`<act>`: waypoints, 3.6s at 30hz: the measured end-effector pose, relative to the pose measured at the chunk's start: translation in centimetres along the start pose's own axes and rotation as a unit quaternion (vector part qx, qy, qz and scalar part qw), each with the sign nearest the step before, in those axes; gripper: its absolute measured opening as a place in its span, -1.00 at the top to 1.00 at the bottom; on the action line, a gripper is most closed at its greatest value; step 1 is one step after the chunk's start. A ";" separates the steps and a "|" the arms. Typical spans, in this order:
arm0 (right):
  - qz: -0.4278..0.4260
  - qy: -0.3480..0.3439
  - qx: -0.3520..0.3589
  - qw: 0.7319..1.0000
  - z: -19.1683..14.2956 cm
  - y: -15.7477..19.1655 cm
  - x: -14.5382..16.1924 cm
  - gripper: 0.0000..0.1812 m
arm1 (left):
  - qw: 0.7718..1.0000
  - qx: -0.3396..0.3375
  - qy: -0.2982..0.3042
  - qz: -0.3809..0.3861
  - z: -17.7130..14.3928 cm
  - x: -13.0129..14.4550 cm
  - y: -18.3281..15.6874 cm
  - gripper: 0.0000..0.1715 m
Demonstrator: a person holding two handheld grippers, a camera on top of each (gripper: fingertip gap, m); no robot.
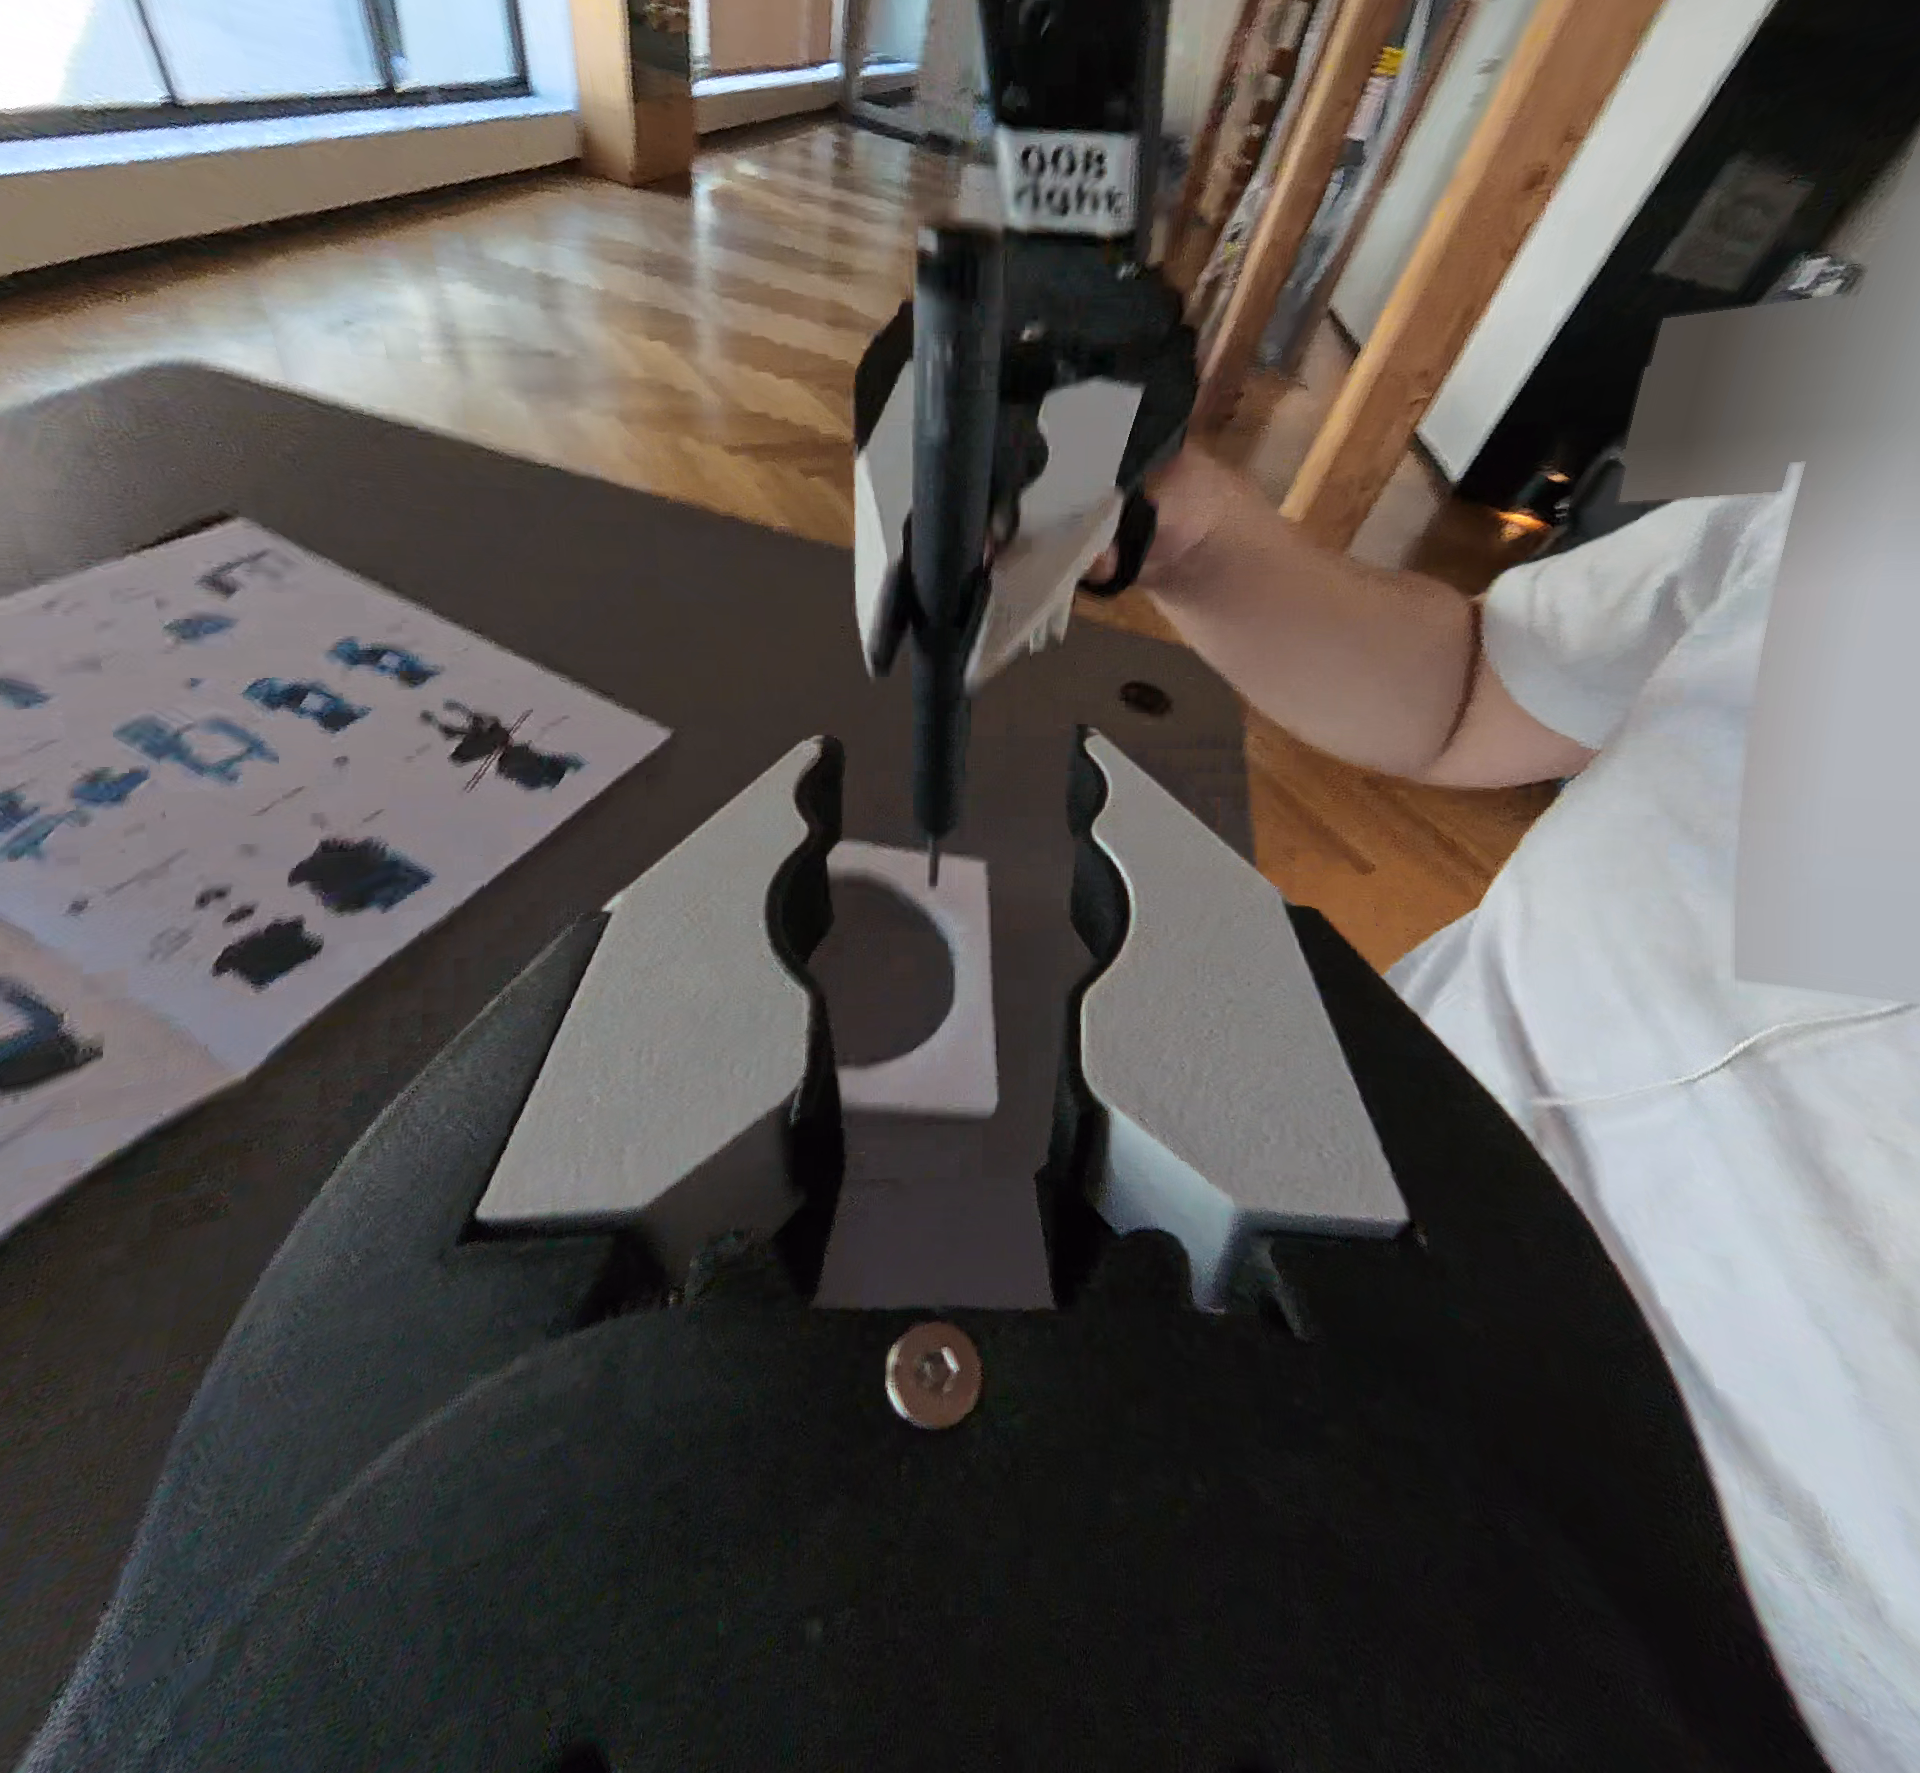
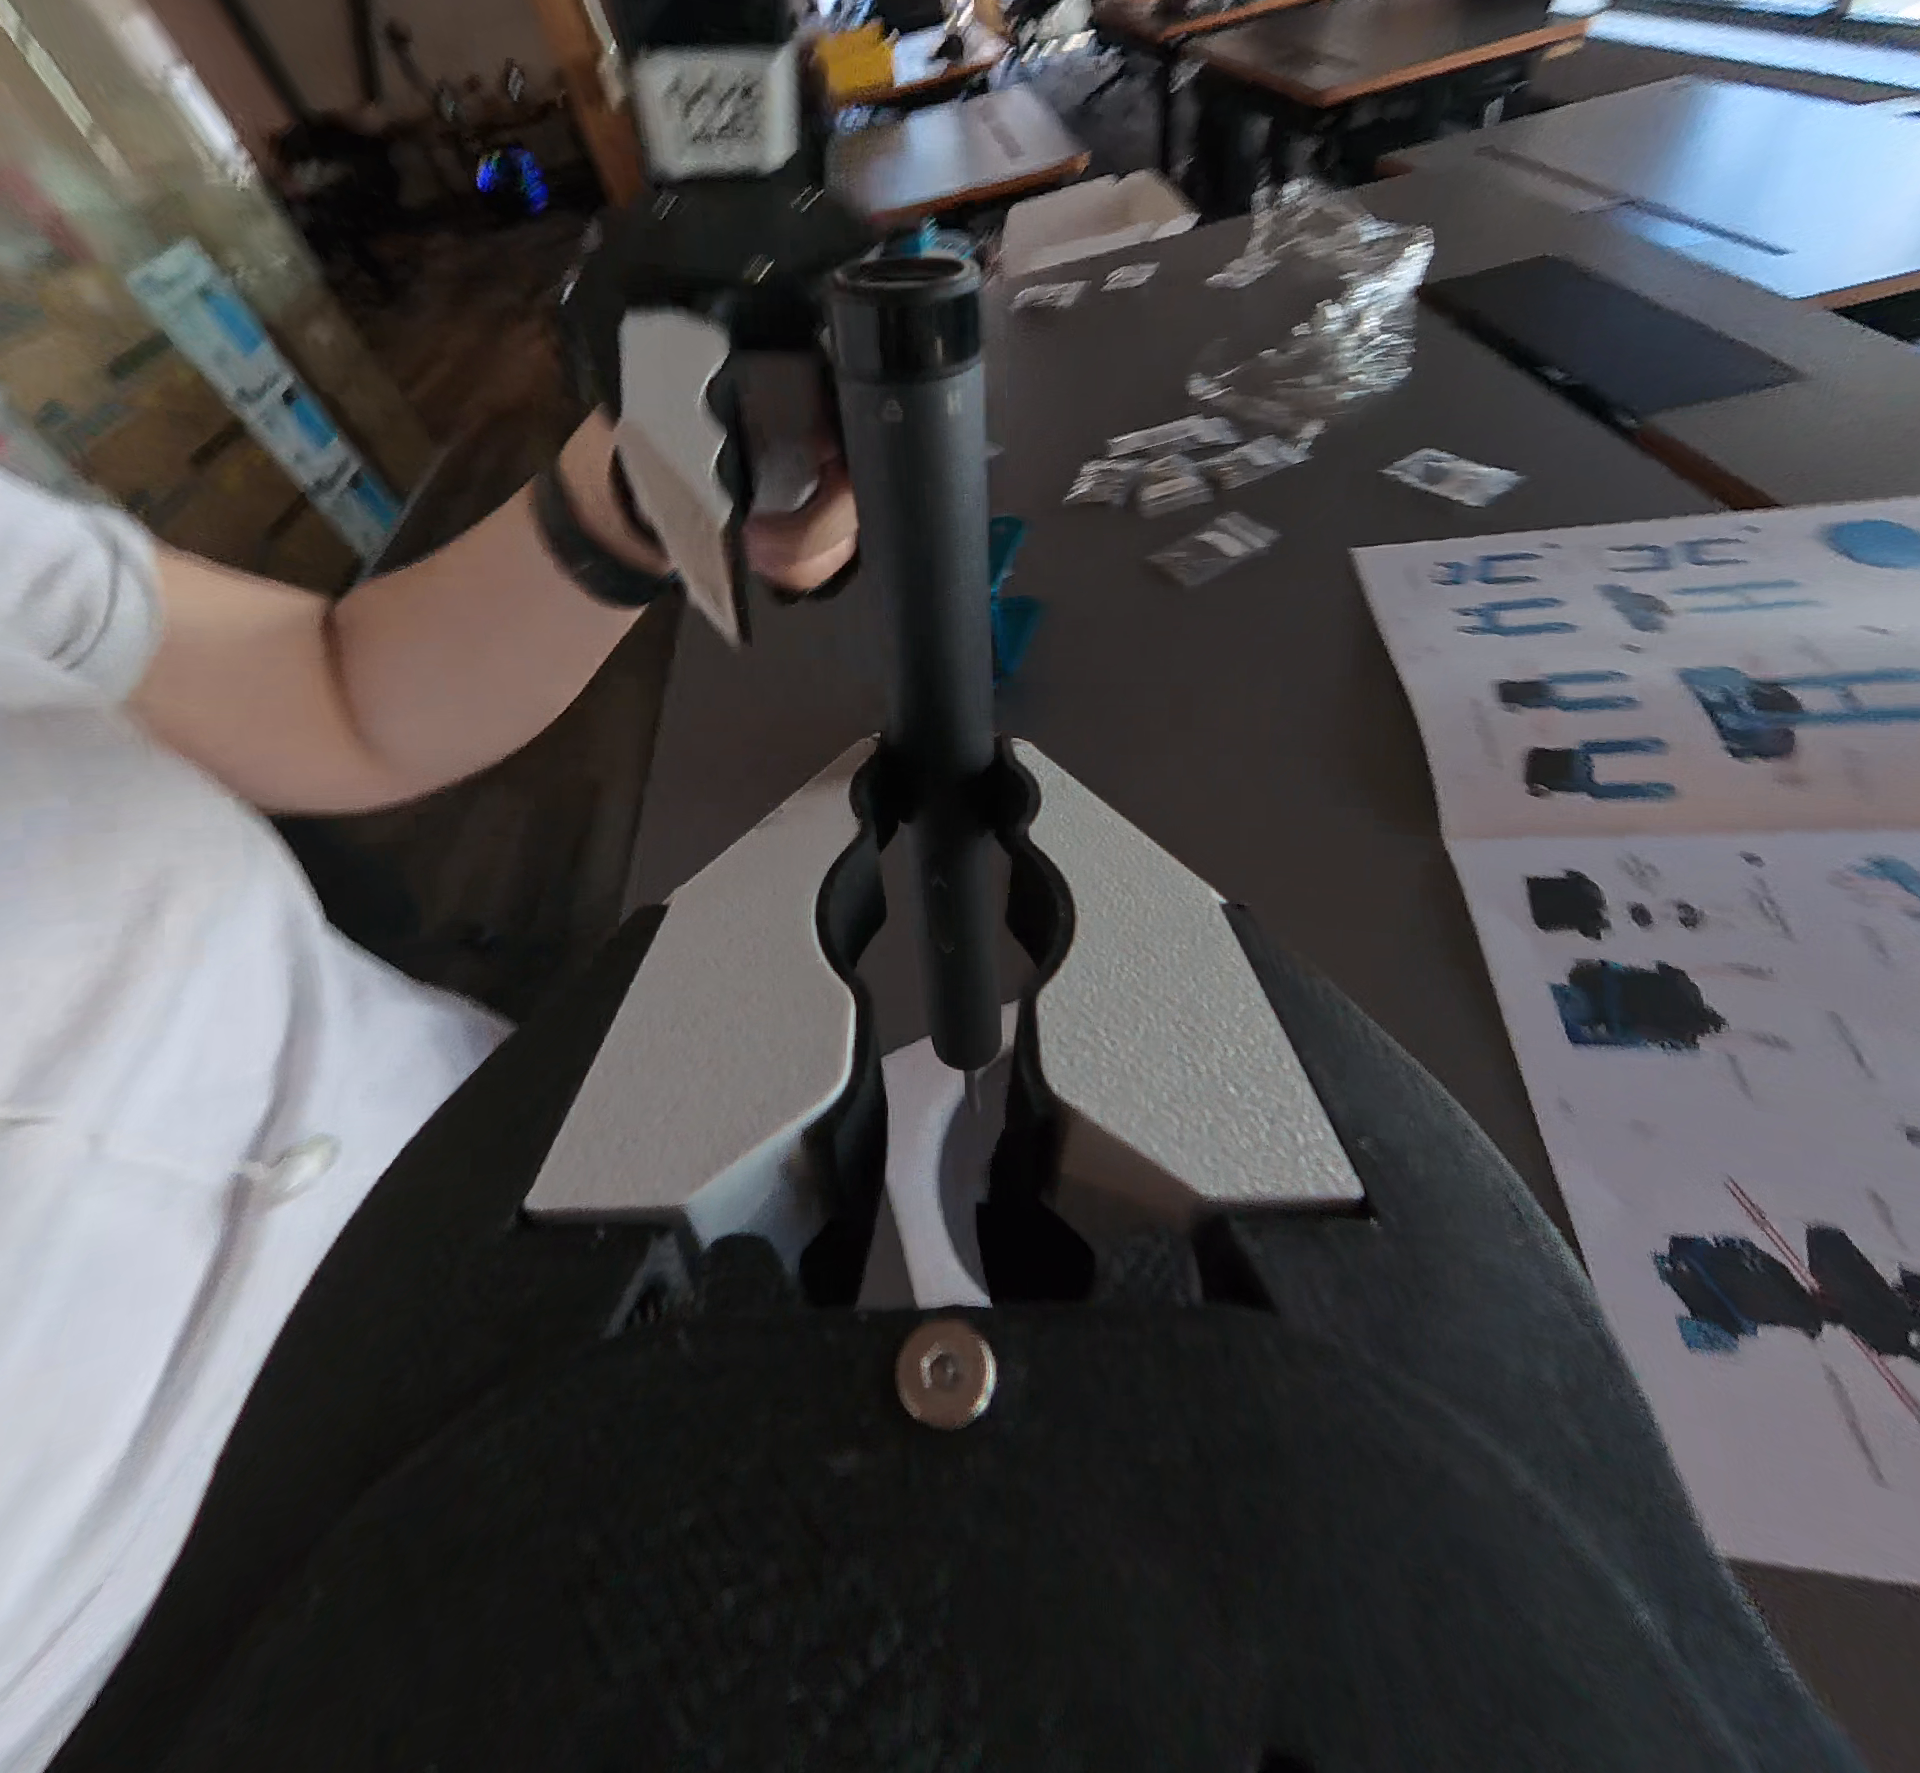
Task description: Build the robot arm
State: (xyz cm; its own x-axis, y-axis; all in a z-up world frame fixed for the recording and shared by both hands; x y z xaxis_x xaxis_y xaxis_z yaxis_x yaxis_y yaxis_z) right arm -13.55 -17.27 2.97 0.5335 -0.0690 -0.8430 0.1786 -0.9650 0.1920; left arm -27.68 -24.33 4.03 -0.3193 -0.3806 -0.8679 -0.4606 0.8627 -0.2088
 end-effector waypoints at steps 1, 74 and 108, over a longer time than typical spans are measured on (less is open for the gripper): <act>0.019 -0.023 0.002 1.000 0.0 -0.8 0.8 0.81 | 0.999 -0.025 0.018 -0.013 0.3 1.6 0.2 0.51; -0.004 -0.144 -0.054 0.988 -1.2 -3.0 1.6 0.81 | 0.979 -0.174 0.106 -0.007 10.9 7.3 0.6 1.00; 0.001 -0.146 -0.056 0.988 -2.2 -3.9 1.8 0.81 | 0.951 -0.189 0.193 0.149 11.3 6.9 1.0 1.00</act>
State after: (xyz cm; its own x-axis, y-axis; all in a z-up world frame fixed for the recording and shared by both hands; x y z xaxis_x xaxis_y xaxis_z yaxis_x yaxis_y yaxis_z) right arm -11.41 -13.12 1.79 0.2753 -0.1574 -0.9484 0.2772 -0.9316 0.2351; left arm -20.94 -22.33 -7.28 -0.7295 -0.2950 -0.6171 -0.5436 0.7976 0.2613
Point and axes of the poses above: each gripper's, where its closed fingertips meet, z out along the fingers, x out of its underside, y = z × x across the jaws, the point moved 7 cm from there along -z, back along the fingers, and after that the axes turned 15 degrees about y, right-handed, at the moved point
